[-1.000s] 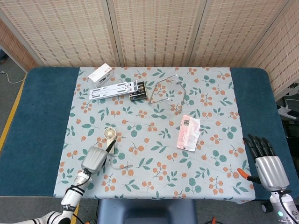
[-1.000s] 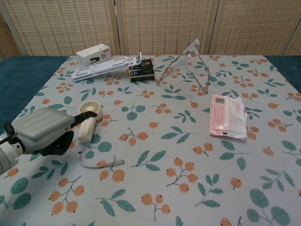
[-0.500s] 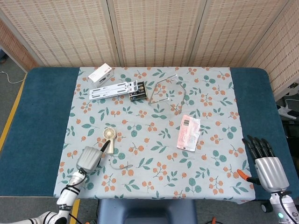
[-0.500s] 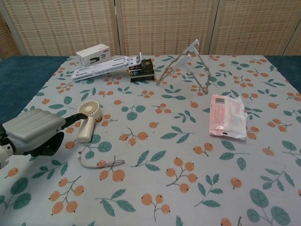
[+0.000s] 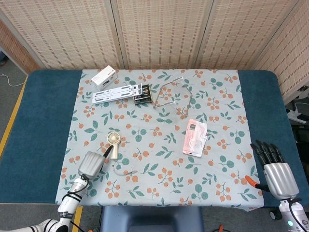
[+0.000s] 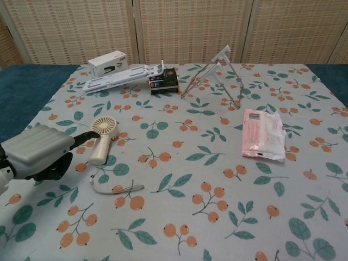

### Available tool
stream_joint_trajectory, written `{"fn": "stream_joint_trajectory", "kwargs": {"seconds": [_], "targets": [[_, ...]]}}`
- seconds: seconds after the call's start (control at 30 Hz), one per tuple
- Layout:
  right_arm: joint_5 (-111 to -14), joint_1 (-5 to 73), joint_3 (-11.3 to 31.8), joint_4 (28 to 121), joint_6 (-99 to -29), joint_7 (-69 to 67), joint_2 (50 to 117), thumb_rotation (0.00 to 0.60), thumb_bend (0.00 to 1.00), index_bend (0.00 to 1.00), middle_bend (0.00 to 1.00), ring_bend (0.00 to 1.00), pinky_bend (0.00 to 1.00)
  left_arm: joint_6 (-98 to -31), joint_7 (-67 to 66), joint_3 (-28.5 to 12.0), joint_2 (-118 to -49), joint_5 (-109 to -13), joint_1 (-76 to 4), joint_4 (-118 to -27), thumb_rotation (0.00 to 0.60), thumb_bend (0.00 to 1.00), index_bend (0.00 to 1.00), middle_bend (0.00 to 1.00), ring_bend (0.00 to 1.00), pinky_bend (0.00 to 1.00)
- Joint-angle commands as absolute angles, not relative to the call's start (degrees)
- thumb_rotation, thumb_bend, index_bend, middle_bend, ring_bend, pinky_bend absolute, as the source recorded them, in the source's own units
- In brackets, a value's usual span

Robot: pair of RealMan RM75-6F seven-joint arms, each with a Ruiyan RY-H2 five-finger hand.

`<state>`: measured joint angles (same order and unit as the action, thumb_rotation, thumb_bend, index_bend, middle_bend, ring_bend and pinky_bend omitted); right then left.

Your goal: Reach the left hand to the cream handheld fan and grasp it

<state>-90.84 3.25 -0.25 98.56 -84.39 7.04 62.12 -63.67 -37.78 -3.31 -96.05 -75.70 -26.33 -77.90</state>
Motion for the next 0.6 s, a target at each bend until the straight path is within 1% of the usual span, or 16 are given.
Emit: {"fn": "stream_joint_trajectory", "kwargs": {"seconds": [0.03,0.6], "targets": [[-90.82,3.25,-0.25,98.64,-84.36,7.04,62.07,0.505,0.09,0.00,0.00,0.00,0.00,-63.65,-37.83,-3.20,-96.12,-75.58,-26.46,-77.78,0.600,0.86,0.07,1.00,1.00,1.00],[-90.97,3.12,-0.31,99.18,-84.40,6.82,61.62,0.505,0.09,0.00,0.00,0.00,0.00,-63.34,-39.55,-2.48,-96.24,-74.46,-27.17,-77.31,0.600,0.85,0.07,1.00,1.00,1.00]]}}
